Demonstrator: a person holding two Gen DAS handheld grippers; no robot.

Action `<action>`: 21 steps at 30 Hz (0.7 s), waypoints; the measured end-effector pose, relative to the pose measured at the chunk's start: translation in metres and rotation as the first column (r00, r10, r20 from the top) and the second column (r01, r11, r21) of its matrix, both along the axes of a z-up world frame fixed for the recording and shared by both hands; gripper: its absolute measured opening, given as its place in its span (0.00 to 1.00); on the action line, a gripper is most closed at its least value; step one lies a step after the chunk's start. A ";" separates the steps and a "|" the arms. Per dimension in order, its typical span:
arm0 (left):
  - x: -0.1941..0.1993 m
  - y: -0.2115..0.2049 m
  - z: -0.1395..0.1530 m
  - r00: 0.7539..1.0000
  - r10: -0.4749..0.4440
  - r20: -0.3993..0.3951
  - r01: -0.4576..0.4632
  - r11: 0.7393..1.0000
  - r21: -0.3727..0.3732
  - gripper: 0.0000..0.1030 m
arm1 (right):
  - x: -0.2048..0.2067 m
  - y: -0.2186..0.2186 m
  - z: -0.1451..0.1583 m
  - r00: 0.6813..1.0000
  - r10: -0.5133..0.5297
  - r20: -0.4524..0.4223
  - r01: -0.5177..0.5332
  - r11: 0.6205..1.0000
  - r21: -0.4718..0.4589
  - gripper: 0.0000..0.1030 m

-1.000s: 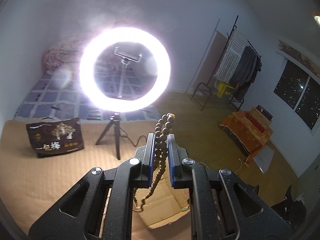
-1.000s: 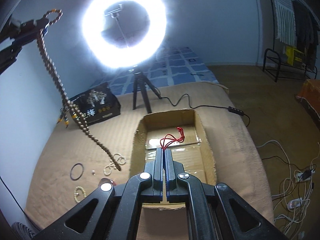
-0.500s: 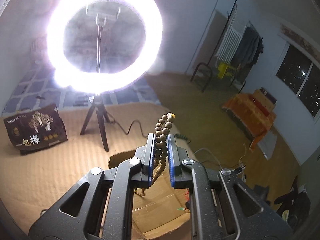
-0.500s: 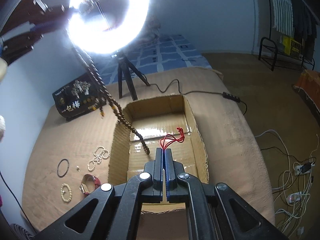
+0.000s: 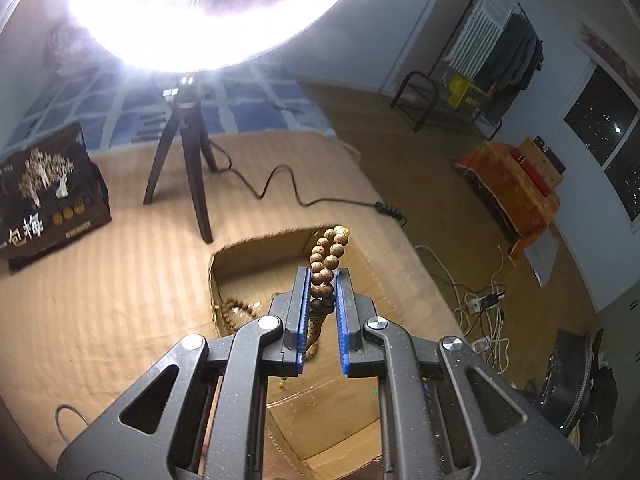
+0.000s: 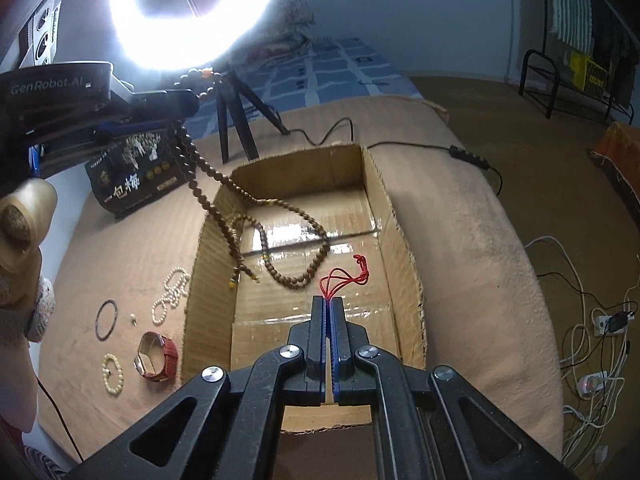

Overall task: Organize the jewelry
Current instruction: 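Lower both into the cardboard box and open left and right tools, then withdraw both tools from the box back over the remaining jewelry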

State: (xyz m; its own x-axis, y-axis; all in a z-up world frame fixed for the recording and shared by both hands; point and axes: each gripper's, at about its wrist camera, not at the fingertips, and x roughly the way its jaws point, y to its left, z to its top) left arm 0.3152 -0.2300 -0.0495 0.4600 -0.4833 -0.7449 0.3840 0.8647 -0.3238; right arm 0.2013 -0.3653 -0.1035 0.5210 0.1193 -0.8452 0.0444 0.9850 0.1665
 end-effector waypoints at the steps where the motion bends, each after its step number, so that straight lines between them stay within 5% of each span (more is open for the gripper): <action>1: 0.000 0.000 -0.004 1.000 -0.003 -0.008 0.003 1.000 0.006 0.10 | 0.000 0.000 -0.002 1.000 0.001 -0.006 -0.001 1.000 -0.001 0.00; 8: -0.004 -0.001 -0.022 0.998 -0.033 -0.044 0.035 0.999 0.026 0.10 | 0.002 0.004 -0.013 0.999 0.012 -0.037 -0.012 1.000 -0.008 0.00; 10: -0.005 -0.002 -0.025 0.998 -0.039 -0.048 0.041 0.998 0.041 0.10 | 0.002 0.005 -0.015 0.999 0.016 -0.045 -0.017 1.000 -0.013 0.09; 12: -0.008 -0.002 -0.027 0.998 -0.041 -0.049 0.043 0.997 0.056 0.26 | 0.001 0.007 -0.014 0.999 0.020 -0.044 -0.021 1.000 -0.022 0.38; 14: -0.011 0.000 -0.026 0.999 -0.032 -0.040 0.035 0.997 0.062 0.40 | 0.000 0.009 -0.013 0.999 0.018 -0.043 -0.020 0.999 -0.035 0.43; 21: -0.016 0.018 -0.021 1.000 -0.007 -0.022 0.009 0.997 0.077 0.40 | -0.003 0.009 -0.004 1.000 0.001 -0.023 -0.002 0.999 -0.045 0.53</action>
